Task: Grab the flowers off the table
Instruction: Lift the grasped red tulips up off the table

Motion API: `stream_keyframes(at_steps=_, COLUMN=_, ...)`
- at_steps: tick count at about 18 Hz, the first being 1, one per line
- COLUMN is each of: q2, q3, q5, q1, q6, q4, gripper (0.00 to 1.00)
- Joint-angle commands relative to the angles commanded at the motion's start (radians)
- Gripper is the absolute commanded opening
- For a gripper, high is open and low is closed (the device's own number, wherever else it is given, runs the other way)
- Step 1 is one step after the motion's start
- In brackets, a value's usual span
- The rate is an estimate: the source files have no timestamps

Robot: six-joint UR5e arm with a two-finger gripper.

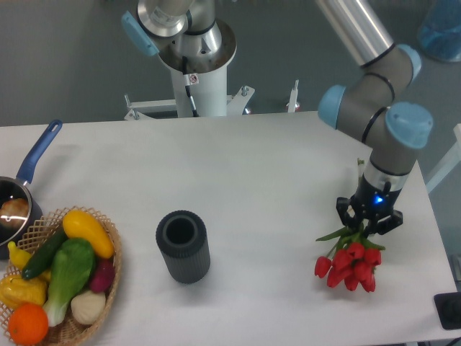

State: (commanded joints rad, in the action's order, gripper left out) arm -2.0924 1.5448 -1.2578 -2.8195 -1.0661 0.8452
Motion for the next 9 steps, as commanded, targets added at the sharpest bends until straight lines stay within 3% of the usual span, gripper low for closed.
stream_keyframes(at_steps=4, q2=0.06, q3=-0.032, q5=-0.053, q1=0.051, q6=-0.005, q4=0.006, gripper=0.0)
stream_keyframes(at_steps=7, q2=0.101, q3=-0.054, q5=-0.087, q1=0.087, q6=0.0, q4=0.08, gripper=0.0)
stream_keyframes(at_steps=9, q2=0.123, q3=-0.054, q5=-0.087, q1=0.091, q6=0.0, q4=0.1, gripper=0.0)
